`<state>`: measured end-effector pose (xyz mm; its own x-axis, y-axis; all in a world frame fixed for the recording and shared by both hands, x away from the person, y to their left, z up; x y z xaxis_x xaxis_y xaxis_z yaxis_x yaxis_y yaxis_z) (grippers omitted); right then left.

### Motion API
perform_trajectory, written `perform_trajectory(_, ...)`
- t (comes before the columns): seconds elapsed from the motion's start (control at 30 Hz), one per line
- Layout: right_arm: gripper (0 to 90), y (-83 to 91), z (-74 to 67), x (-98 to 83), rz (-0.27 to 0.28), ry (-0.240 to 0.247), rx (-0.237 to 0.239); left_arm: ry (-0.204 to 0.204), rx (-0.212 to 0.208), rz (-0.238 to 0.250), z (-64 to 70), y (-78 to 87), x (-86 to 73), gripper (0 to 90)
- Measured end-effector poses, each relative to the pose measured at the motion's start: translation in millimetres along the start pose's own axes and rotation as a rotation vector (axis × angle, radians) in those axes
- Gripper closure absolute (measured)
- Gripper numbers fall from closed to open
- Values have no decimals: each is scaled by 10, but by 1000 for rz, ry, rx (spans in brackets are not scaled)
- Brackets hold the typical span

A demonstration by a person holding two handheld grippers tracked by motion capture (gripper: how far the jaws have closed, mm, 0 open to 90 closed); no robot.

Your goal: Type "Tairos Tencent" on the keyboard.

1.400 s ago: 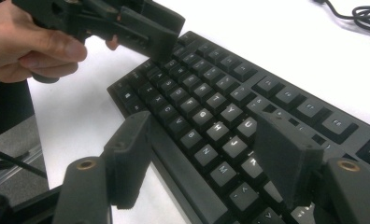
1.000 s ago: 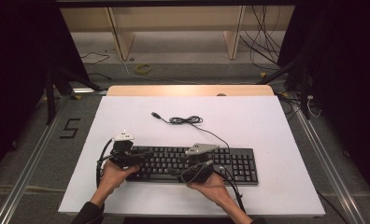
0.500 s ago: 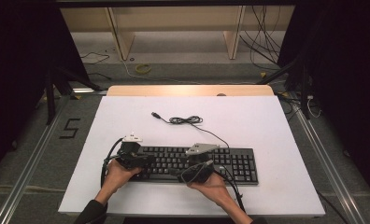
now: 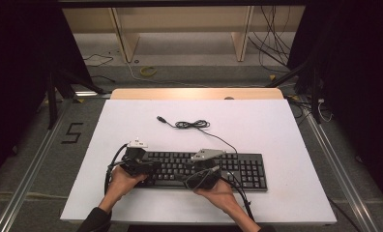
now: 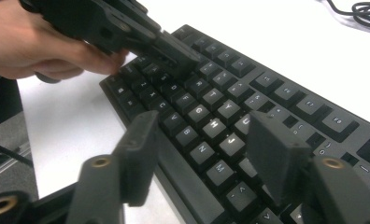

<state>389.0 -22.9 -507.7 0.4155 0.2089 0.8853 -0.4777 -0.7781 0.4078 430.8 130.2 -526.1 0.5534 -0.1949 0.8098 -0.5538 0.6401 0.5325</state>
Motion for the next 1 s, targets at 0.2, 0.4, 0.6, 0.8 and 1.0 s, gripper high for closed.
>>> perform_trajectory(0.2, 587, -35, 16, -30, -19, 8, -11, 15, -5, 41, 15, 104, 63, 782)
perform_trajectory(0.4, 704, -74, 6, -59, -33, 22, -10, 39, -18, 76, 25, 191, 91, 658)
perform_trajectory(0.6, 810, -129, 2, -80, -45, 30, -10, 59, -22, 106, 37, 257, 105, 514)
perform_trajectory(0.8, 886, -185, -12, -107, -63, 43, -10, 66, -40, 139, 76, 303, 116, 456)
perform_trajectory(1.0, 900, -222, -1, -135, -77, 45, -16, 64, -49, 149, 105, 326, 108, 424)
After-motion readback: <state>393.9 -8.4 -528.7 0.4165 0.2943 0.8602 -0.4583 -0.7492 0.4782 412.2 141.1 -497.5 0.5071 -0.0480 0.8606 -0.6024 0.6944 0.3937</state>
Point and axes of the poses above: each handheld gripper's, and its own axes: y roughly backward along the jaws, x roughly out of its top, z roughly to its right, the point moved 8 cm from there along -y, roughly forward along the jaws, and after that the axes turned 12 degrees about z, right-handed, at the moved point
